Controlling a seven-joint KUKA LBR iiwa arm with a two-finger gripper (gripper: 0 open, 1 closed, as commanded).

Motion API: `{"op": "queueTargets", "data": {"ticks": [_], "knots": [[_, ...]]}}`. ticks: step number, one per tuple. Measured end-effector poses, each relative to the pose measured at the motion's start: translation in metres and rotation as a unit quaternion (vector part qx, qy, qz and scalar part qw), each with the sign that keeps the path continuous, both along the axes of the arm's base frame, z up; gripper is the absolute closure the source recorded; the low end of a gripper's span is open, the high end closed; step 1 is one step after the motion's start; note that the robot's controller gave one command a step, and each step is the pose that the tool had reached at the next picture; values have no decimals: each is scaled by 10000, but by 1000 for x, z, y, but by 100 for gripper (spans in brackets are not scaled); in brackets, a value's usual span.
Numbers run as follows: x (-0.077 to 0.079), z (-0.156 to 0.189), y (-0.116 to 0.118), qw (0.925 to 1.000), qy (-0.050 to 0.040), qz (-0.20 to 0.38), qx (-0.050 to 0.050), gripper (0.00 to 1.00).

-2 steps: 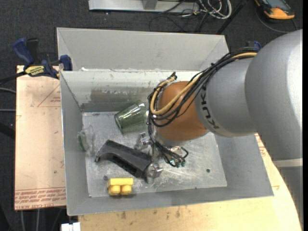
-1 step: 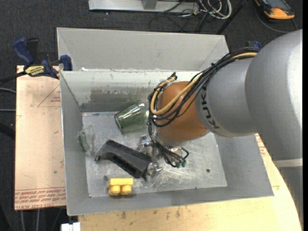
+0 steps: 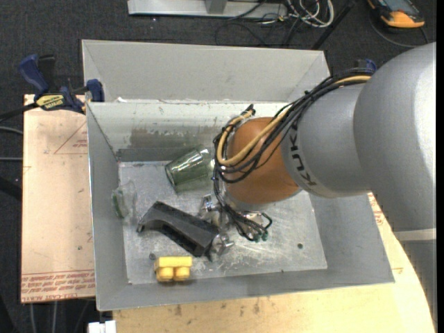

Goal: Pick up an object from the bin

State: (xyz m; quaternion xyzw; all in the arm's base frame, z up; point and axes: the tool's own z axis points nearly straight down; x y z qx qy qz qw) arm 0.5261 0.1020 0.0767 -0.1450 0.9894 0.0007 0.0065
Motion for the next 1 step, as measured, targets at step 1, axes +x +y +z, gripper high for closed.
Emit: {"op": "queueTargets", "data": {"ticks": [1], "knots": [[0,35,-4,10000,98,6,-16,100]]}}
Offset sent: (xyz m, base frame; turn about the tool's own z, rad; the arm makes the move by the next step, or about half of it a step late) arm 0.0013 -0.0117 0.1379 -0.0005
